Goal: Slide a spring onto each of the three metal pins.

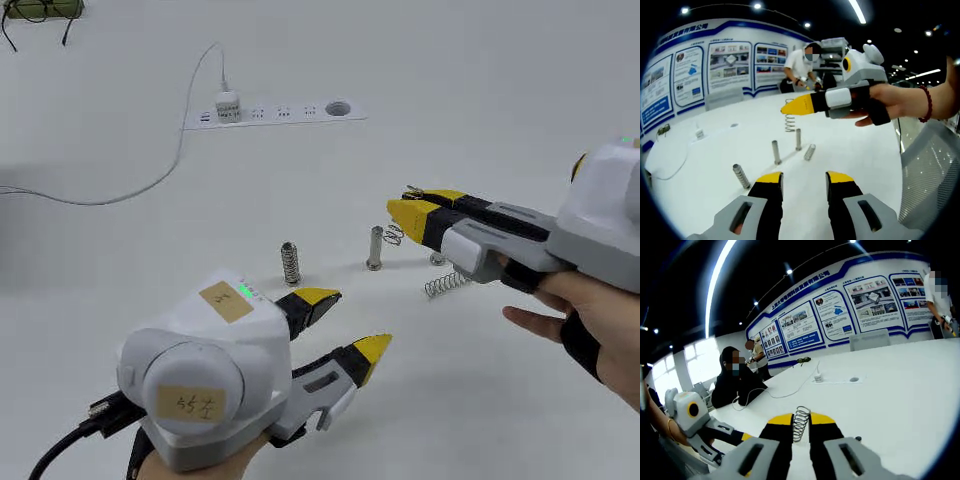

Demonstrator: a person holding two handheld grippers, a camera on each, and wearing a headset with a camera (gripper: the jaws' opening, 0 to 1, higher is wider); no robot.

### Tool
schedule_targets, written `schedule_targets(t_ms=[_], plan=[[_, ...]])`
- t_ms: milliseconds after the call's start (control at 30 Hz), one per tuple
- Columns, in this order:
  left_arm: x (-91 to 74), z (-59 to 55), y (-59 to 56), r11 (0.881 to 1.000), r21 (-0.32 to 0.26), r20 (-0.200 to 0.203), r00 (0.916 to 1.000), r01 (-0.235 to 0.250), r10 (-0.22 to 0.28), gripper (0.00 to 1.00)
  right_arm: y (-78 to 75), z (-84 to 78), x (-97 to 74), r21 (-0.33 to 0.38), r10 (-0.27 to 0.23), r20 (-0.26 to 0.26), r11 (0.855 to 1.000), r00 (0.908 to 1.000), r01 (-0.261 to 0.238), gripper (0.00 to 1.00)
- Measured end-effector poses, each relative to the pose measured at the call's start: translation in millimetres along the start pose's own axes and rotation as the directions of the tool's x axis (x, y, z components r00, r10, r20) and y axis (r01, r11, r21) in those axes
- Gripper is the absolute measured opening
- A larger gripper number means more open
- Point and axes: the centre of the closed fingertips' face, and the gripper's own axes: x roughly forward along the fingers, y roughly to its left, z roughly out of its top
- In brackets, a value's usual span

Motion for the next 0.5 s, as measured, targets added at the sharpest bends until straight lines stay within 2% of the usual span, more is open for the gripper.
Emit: schedule_targets(t_ms=[500], plan=[[-5.9, -1.2, 7.4, 0.999, -0.02, -0.002, 0.9995, -0.033, 0.033, 0.45, -18.8, -2.7, 22.8, -0.086, -0.036, -0.012, 0.996, 0.9993, 0.035, 0.12]])
